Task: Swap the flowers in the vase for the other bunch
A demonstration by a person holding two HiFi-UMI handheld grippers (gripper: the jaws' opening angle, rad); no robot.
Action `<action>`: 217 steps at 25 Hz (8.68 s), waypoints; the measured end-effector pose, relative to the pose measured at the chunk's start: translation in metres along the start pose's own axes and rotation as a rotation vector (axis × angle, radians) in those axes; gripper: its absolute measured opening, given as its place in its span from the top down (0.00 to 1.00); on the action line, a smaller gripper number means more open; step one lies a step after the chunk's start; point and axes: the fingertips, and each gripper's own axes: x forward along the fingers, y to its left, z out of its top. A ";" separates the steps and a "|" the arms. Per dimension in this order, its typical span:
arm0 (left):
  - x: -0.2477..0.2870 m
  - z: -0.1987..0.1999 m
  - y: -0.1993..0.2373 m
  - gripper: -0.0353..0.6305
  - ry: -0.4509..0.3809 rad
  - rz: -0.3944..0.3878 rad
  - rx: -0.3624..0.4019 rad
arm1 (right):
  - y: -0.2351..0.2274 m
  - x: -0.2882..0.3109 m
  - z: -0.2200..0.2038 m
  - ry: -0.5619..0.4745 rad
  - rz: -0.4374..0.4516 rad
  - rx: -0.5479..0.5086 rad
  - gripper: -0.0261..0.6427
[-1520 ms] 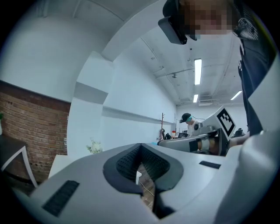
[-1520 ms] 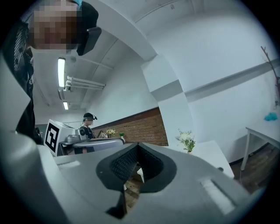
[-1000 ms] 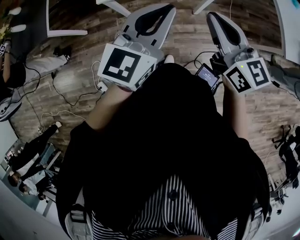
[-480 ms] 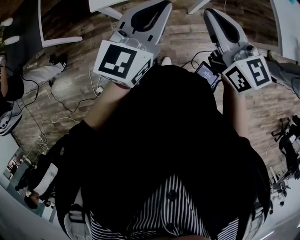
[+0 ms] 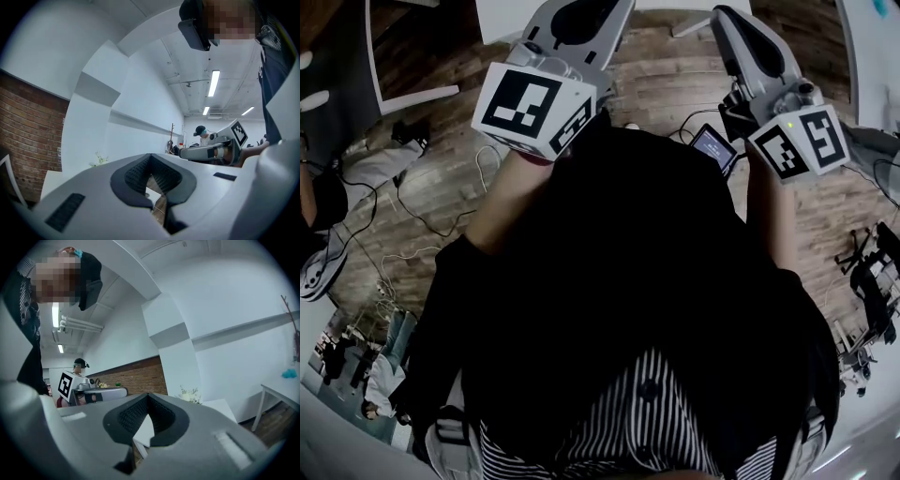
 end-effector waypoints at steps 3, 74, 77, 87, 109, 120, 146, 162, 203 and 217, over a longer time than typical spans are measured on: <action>0.003 0.003 0.020 0.94 -0.002 -0.019 -0.007 | -0.001 0.024 0.003 0.011 -0.021 0.005 0.96; 0.208 0.024 0.219 0.94 0.043 0.114 -0.121 | -0.218 0.244 0.065 0.033 0.217 0.103 0.96; 0.212 0.024 0.222 0.94 0.053 0.084 -0.106 | -0.223 0.247 0.061 0.042 0.187 0.090 0.96; 0.208 -0.014 0.255 0.94 0.137 0.071 -0.175 | -0.242 0.270 0.043 0.095 0.122 0.094 0.96; 0.183 -0.063 0.272 0.94 0.203 0.078 -0.295 | -0.272 0.296 -0.039 0.295 0.090 0.109 0.46; 0.170 -0.075 0.280 0.94 0.208 0.117 -0.334 | -0.276 0.321 -0.074 0.393 0.094 0.068 0.31; 0.149 -0.072 0.276 0.94 0.182 0.192 -0.362 | -0.272 0.336 -0.073 0.427 0.130 0.045 0.86; 0.149 -0.071 0.279 0.94 0.172 0.199 -0.359 | -0.270 0.340 -0.065 0.417 0.137 0.063 0.87; 0.128 -0.016 0.277 0.94 0.073 0.279 -0.245 | -0.165 0.297 0.107 0.242 0.412 -0.057 0.88; 0.072 -0.024 0.307 0.94 0.030 0.424 -0.301 | -0.086 0.347 0.063 0.366 0.628 -0.048 0.88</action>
